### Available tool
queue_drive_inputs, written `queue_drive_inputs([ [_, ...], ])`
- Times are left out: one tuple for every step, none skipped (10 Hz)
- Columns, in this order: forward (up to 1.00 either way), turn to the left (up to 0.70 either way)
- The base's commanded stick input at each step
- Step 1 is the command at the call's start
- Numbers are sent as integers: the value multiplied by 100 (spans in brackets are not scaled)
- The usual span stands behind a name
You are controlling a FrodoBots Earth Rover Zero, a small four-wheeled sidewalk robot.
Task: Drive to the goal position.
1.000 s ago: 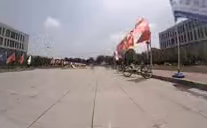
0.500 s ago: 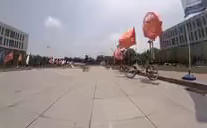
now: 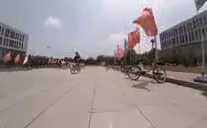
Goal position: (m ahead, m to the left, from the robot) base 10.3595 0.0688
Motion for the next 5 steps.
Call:
queue_drive_inputs([
  [100,0],
  [100,0],
  [100,0],
  [100,0],
  [100,0],
])
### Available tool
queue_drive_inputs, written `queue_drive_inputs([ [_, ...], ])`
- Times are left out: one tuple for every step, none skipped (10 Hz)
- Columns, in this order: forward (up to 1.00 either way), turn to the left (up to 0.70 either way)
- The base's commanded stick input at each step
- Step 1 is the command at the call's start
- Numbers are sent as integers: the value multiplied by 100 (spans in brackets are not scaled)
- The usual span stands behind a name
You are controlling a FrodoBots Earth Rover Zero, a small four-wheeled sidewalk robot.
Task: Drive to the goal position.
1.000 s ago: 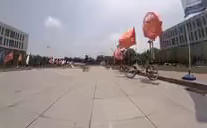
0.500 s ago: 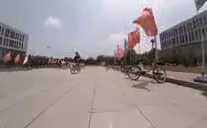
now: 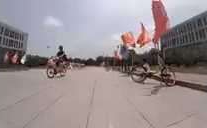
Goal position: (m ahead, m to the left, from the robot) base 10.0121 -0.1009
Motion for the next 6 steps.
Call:
queue_drive_inputs([
  [100,0],
  [100,0],
  [100,0],
  [100,0],
  [100,0],
  [100,0],
])
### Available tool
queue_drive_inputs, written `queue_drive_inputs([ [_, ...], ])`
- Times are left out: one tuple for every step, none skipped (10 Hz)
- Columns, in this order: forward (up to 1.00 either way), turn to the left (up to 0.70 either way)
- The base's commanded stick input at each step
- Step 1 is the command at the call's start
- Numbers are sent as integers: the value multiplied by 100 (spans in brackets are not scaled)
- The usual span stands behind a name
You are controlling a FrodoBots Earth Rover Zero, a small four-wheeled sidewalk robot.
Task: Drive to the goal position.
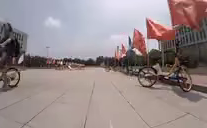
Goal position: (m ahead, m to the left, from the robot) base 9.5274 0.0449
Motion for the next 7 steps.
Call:
queue_drive_inputs([
  [100,0],
  [100,0],
  [100,0],
  [100,0],
  [100,23],
  [100,9],
  [100,1],
])
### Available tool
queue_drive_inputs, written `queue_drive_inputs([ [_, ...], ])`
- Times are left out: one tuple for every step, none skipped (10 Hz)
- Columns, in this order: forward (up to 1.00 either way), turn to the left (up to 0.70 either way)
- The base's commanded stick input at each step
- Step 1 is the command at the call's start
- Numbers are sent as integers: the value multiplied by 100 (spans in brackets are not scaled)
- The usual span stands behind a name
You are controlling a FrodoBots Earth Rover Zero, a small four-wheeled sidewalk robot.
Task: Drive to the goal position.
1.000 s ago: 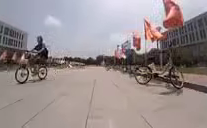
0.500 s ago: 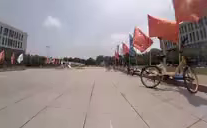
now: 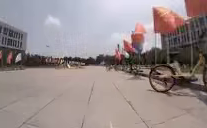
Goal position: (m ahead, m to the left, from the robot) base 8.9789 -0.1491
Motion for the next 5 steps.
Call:
queue_drive_inputs([
  [100,0],
  [100,0],
  [100,0],
  [100,0],
  [100,0],
])
